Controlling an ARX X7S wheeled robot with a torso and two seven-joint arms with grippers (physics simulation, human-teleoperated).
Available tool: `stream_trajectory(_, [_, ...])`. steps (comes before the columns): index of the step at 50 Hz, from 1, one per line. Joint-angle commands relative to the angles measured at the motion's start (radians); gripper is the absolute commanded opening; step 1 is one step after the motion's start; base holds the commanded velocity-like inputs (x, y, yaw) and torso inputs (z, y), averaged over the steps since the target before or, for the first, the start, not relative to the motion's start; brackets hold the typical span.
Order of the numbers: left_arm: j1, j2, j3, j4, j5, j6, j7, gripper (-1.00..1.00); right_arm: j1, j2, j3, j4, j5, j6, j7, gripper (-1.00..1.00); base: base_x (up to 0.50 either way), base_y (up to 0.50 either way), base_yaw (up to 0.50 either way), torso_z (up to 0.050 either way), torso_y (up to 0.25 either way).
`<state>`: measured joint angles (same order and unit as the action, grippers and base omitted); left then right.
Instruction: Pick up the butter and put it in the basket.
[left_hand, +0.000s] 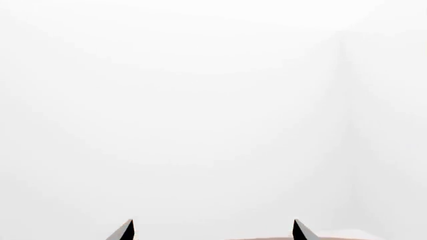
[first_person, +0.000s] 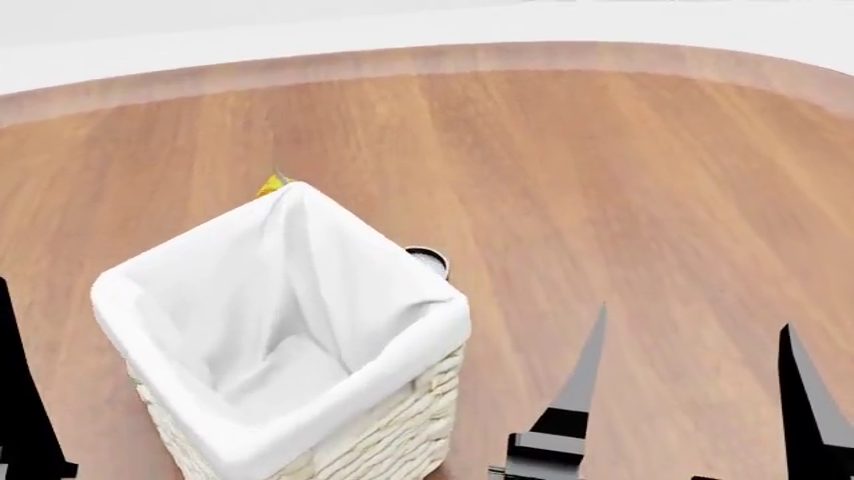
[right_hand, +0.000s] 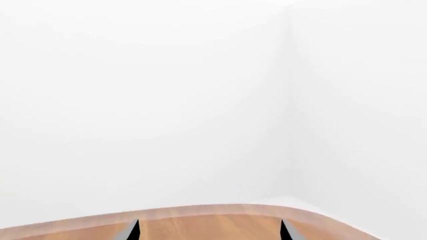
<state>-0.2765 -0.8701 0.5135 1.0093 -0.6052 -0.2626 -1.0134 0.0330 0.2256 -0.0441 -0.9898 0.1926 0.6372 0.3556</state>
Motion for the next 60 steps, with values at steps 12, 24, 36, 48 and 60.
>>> stream_trajectory(12, [0.002,-0.023,0.013,-0.001,-0.042,0.035,0.023,1.0,0.006,0.017,-0.012,-0.001,0.011,-0.009,0.016,1.0,0.0,0.0,0.0,0.027,0.001])
stream_trajectory(24, [0.002,-0.026,0.015,-0.004,-0.054,0.046,0.014,1.0,0.007,0.026,-0.018,-0.006,0.02,-0.004,0.024,1.0,0.0,0.0,0.0,0.05,0.0])
stream_trajectory(36, [0.003,-0.034,0.013,-0.007,-0.065,0.058,0.008,1.0,0.005,0.034,-0.014,-0.005,0.031,-0.008,0.034,1.0,0.0,0.0,0.0,0.049,0.0])
stream_trajectory(48, [-0.015,-0.026,0.048,-0.006,-0.049,0.037,0.028,1.0,0.007,0.041,-0.019,0.002,0.035,-0.01,0.042,1.0,0.0,0.0,0.0,0.046,-0.085])
stream_trajectory(60, [-0.025,-0.027,0.064,-0.004,-0.055,0.029,0.03,1.0,0.009,0.049,-0.02,-0.002,0.045,-0.005,0.052,1.0,0.0,0.0,0.0,0.037,-0.209])
